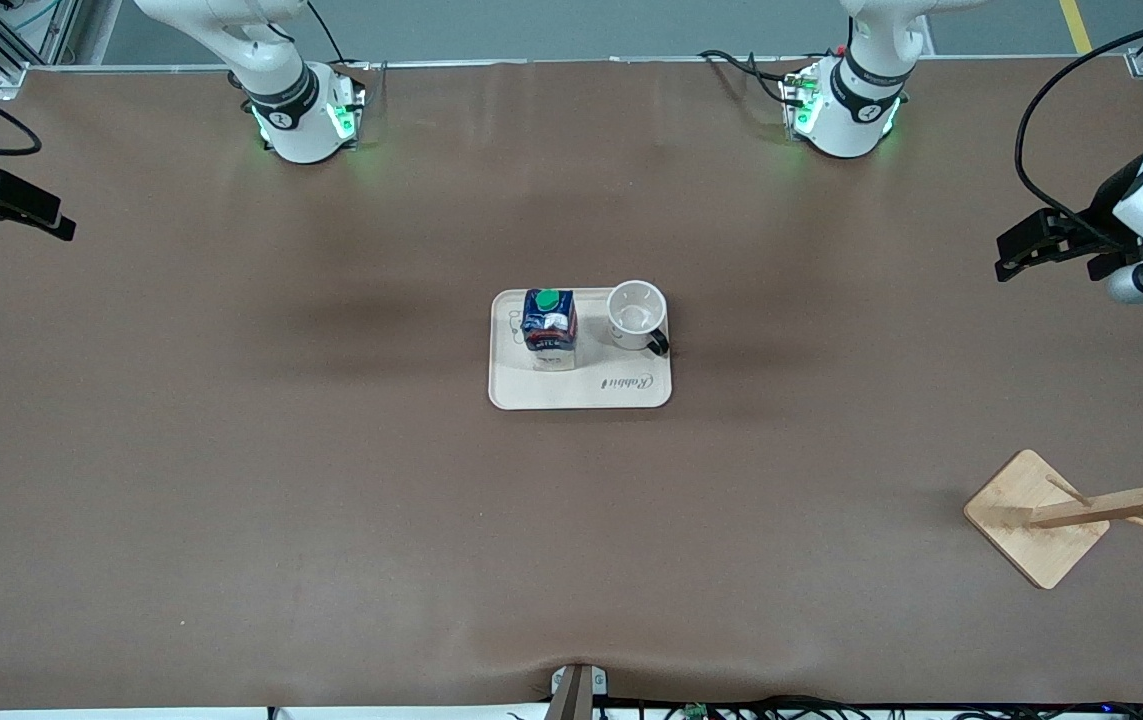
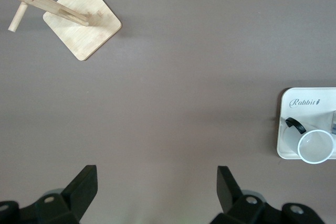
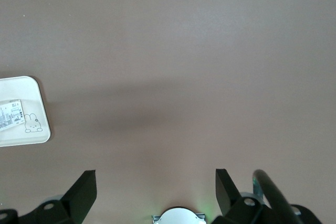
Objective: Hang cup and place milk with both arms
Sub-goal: 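Reach the left gripper toward the white mug on the tray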
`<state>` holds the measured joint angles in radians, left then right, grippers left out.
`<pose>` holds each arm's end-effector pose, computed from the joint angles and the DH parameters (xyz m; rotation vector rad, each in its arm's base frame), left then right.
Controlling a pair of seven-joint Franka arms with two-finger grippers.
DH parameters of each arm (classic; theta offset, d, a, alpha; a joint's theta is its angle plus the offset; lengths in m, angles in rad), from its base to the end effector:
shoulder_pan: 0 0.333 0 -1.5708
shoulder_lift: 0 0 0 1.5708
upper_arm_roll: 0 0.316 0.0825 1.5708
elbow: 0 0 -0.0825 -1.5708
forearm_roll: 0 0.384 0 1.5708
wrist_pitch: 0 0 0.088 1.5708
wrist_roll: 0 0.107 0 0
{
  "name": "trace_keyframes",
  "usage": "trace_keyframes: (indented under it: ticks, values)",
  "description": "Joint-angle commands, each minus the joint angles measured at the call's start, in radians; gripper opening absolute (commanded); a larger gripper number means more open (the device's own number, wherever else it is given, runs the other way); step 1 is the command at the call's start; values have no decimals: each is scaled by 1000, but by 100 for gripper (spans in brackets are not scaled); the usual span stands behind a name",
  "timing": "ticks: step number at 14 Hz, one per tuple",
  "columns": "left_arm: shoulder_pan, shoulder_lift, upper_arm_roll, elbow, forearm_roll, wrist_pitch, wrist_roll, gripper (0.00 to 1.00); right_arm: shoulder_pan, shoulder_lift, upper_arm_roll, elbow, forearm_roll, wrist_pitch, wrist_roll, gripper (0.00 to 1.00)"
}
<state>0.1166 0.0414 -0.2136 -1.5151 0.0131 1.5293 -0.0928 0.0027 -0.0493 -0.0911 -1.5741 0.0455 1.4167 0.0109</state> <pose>0.5608 -0.0504 0.6245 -3.1345 0.0059 0.0403 0.5209 -0.0420 0.6369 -3.0799 0.1455 0.1640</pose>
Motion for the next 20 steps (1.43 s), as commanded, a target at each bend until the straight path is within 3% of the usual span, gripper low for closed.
trace_keyframes:
  ticks: [1, 12, 17, 20]
  values:
    - [6, 8, -1, 18, -8, -6, 1, 100, -3, 2, 2, 8, 16, -9, 6, 100]
    - [2, 78, 0, 13, 13, -6, -4, 100, -1, 2, 2, 8, 16, -9, 6, 100]
    - [-90, 118, -13, 15, 13, -14, -10, 100, 0, 2, 2, 9, 16, -9, 12, 100]
    - [-158, 130, -26, -51, -8, -14, -53, 100, -1, 2, 2, 8, 16, -9, 11, 100]
